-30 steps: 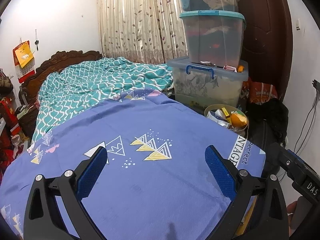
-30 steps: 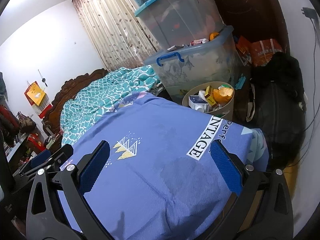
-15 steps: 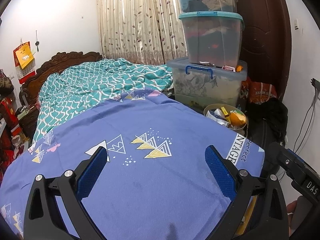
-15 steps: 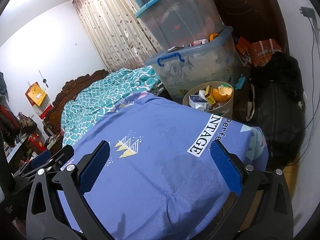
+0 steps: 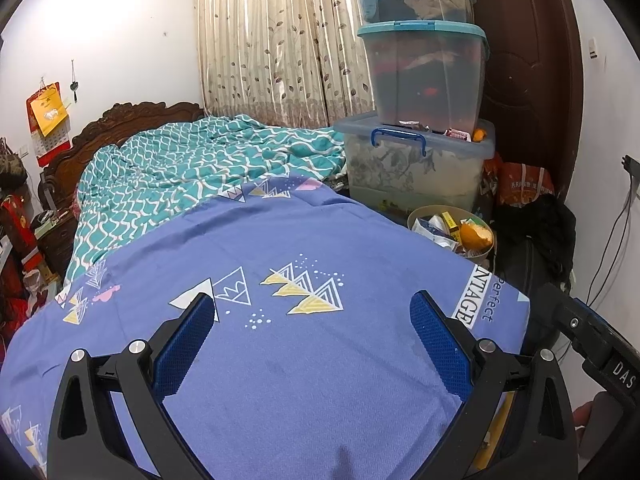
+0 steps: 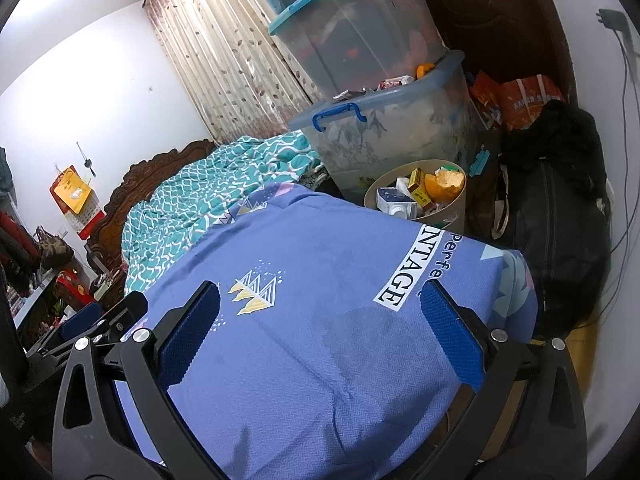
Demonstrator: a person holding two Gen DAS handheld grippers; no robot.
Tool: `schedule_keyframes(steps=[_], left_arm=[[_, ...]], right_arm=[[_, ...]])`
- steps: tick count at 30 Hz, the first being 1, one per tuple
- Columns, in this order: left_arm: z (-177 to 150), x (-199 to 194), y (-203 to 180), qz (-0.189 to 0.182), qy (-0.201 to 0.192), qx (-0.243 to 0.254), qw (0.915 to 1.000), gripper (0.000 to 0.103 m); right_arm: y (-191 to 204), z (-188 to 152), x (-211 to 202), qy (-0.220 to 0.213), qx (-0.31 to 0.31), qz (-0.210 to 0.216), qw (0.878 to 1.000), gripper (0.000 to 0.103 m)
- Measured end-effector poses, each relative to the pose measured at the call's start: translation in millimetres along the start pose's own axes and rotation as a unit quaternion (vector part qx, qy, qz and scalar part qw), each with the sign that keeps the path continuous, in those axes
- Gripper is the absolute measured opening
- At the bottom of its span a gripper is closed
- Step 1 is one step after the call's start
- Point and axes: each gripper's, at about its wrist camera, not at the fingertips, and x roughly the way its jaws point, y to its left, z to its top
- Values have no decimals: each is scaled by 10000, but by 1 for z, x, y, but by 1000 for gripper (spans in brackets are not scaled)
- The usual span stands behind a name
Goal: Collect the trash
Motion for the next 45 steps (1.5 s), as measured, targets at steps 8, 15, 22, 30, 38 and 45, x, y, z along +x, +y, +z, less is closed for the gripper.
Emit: schedule_keyframes(steps=[8,15,22,30,38,45], left_arm=[[-2,4,1,30,33,-7,10000,94],[-4,5,1,36,41,-14,10000,94],[-7,7,3,61,60,-43,10000,94],[-8,7,4,70,70,-41,9999,94],[-9,8,3,75,84,-41,9999,94],[-13,9,3,82,101,-9,9999,94]], right_arm=[[0,-1,1,22,8,5,10000,99],[0,-5,2,35,10,9,10000,99],[1,-6,3,51,12,12,10000,99],[2,-9,6,90,9,21,10000,99],[1,-10,7,117,22,25,9999,99],[0,-10,10,141,29,29,9999,99]])
